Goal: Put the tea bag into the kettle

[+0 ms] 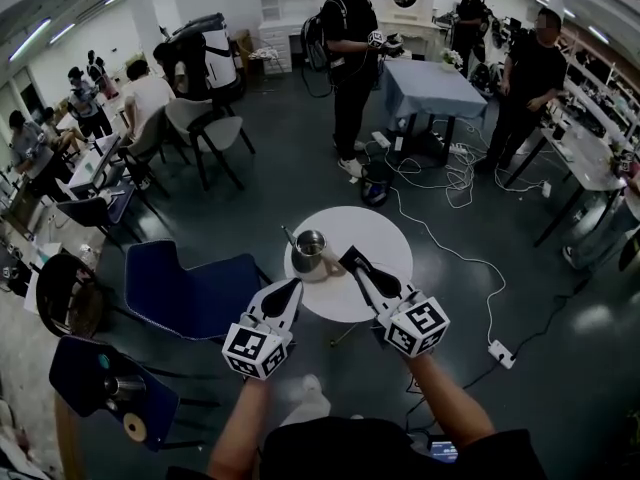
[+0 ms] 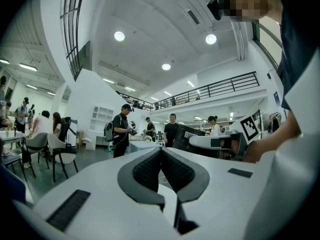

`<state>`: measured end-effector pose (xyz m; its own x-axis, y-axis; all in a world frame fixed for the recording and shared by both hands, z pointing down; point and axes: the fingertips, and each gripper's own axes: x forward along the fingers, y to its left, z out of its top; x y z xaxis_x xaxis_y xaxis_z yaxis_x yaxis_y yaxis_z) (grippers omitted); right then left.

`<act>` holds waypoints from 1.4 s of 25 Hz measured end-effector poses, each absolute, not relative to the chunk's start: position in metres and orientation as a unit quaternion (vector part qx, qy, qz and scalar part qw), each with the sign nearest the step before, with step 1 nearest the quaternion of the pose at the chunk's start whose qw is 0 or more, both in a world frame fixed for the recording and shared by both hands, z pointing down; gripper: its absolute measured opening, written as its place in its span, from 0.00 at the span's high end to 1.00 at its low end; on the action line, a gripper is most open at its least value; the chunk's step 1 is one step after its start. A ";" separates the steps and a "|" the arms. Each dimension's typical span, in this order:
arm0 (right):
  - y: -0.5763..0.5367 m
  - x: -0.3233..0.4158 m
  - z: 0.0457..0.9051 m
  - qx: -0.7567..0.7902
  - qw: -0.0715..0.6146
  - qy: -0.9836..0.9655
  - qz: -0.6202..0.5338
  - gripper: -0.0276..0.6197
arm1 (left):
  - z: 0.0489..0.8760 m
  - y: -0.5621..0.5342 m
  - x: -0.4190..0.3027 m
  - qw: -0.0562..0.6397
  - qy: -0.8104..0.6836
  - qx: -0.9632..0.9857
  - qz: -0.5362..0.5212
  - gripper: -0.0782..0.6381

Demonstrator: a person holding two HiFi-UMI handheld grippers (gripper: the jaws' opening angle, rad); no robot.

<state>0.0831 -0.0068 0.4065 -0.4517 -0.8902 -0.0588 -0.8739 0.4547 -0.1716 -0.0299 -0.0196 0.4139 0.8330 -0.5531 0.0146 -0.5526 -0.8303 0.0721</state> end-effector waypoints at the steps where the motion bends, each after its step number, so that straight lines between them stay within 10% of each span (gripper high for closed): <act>1: -0.012 0.082 0.407 -0.519 0.070 0.850 -0.058 0.92 | 0.414 -0.025 -0.031 0.037 -0.289 0.957 -0.004 0.87; 35: -0.163 0.049 0.424 -0.566 0.056 0.819 -0.073 0.92 | 0.438 -0.186 -0.070 0.078 -0.247 0.966 -0.010 0.87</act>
